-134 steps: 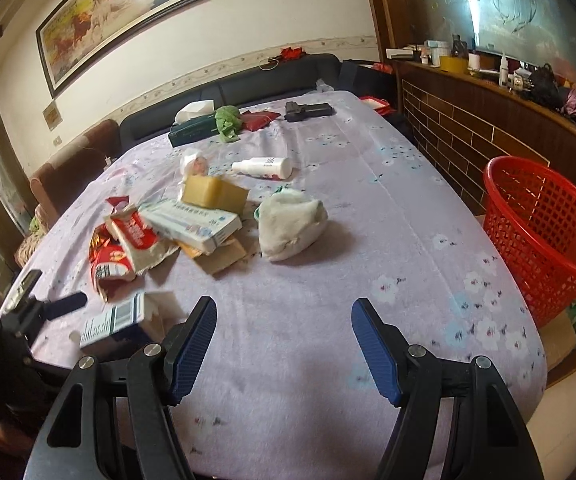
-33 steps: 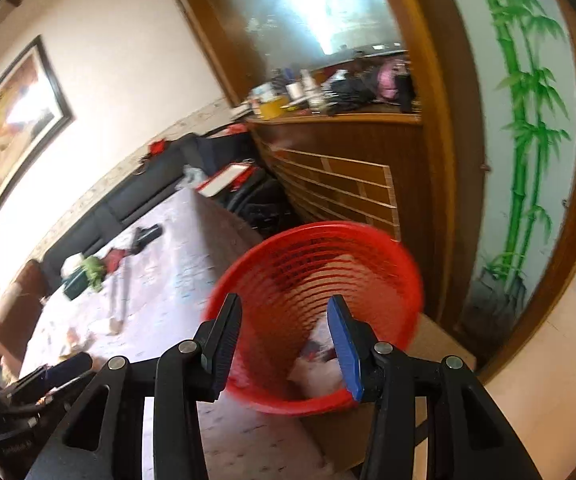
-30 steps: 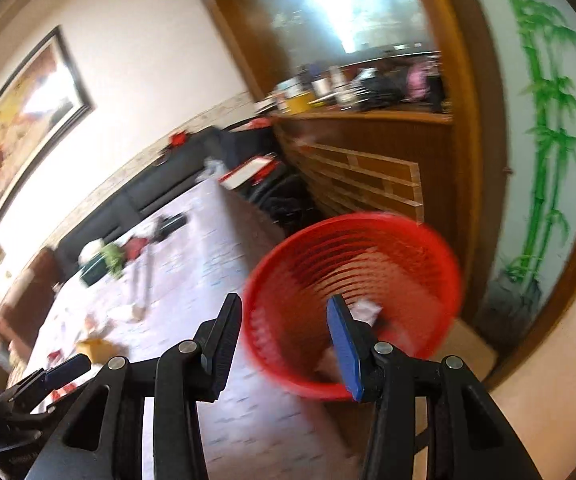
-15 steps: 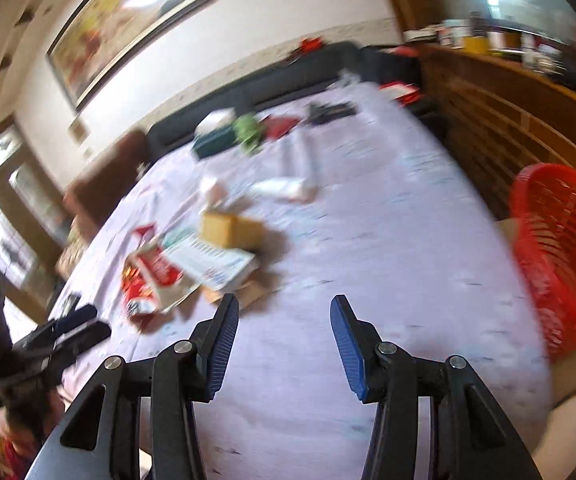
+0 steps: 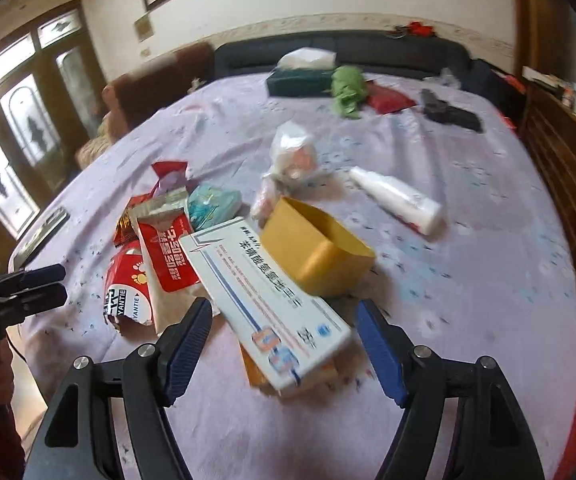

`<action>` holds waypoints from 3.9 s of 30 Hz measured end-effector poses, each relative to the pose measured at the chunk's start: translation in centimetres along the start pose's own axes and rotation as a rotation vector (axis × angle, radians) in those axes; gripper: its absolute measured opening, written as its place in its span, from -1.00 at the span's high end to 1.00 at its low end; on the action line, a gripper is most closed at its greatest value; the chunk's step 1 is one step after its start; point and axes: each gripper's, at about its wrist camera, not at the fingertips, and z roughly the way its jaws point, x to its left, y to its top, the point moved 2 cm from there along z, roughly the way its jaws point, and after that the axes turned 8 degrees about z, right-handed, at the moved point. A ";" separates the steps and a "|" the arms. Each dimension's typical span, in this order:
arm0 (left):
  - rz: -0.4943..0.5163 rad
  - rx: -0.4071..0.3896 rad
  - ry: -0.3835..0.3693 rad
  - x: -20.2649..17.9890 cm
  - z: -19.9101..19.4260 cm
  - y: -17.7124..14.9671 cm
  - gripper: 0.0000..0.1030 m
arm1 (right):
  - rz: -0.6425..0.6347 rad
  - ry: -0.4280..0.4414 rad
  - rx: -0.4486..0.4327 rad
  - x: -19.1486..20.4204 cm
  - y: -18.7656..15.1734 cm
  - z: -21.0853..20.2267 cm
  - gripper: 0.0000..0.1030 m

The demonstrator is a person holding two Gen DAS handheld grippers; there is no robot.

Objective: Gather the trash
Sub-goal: 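Move right tool to white blue-striped tablet box while left tool approaches red tissue pack, then close right gripper on white tablet box while left gripper grasps red tissue pack, then carry tissue pack and tablet box over red basket and open both grippers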

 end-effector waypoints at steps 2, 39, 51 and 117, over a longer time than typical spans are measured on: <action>0.000 0.006 -0.002 0.0 0.2 -0.1 -0.59 | -0.014 0.005 0.018 0.2 0.3 1.0 -0.54; 0.135 0.049 0.053 -1.6 3.8 1.7 0.67 | 0.040 0.065 0.008 -1.0 -0.6 -0.6 -0.42; 0.208 0.044 -0.073 -3.1 2.0 0.7 -0.64 | -0.068 -0.017 0.009 2.3 -1.9 -0.2 -0.22; 0.321 -0.113 0.076 -12.2 1.3 -1.5 -0.63 | 0.205 -0.016 -0.215 0.2 -8.8 -9.4 -0.13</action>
